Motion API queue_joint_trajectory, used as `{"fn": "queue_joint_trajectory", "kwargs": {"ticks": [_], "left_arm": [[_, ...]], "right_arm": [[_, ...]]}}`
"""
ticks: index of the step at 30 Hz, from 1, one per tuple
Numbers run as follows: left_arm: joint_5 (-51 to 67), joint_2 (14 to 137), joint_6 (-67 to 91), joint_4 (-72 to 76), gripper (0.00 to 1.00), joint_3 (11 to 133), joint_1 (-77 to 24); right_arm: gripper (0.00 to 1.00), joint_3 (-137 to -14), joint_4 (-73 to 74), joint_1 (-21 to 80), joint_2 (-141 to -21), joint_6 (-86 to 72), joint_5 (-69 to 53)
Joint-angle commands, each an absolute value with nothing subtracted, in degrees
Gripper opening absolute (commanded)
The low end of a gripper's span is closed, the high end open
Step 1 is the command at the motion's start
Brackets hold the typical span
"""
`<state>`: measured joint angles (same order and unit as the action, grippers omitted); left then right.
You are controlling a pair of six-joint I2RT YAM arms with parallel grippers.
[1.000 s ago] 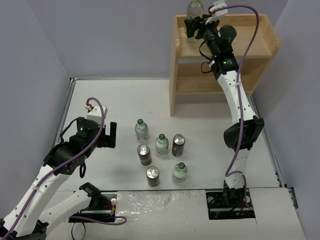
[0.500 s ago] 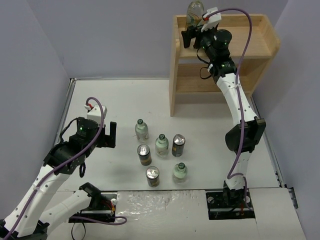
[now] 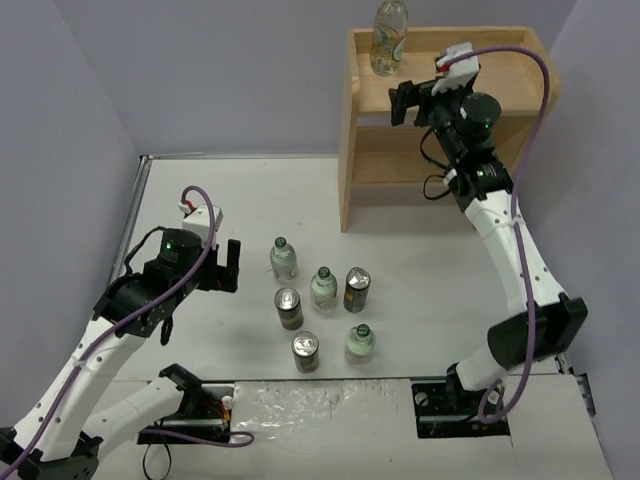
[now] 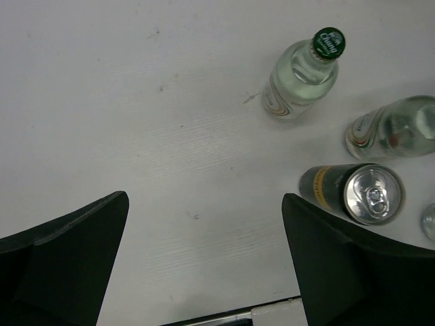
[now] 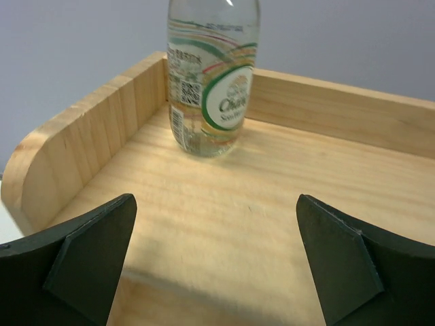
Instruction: Place and organize the beverage onto the shelf
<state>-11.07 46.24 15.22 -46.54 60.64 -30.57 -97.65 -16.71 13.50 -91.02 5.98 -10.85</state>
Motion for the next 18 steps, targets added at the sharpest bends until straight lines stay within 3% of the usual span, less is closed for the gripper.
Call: {"fn": "queue_joint_trajectory", "kwargs": {"ticks": [1,7,17,18], "left_arm": [[-3.71,48.42,16.43,-45.44,0.94,66.79,-30.32],[2.2,56.94,19.85,-42.54,0.94,71.53,-32.08],[-7.03,73.28,23.03,-35.6,1.0,75.58,-38.41],[-6.94,74.17,23.11,-34.99,0.94,75.5,-38.58]], "right_arm": [[1.0,-92.56,-19.43,13.18,-82.64,4.4,-3.8],[1.0,-82.02,-10.21,13.27,-66.99,-7.8,-2.72],[1.0,-66.37,-7.13,14.06,-52.92,-18.98,-25.21],[1.0,-65.75,-6.68,14.06,-52.39,-18.98,-25.57]]}}
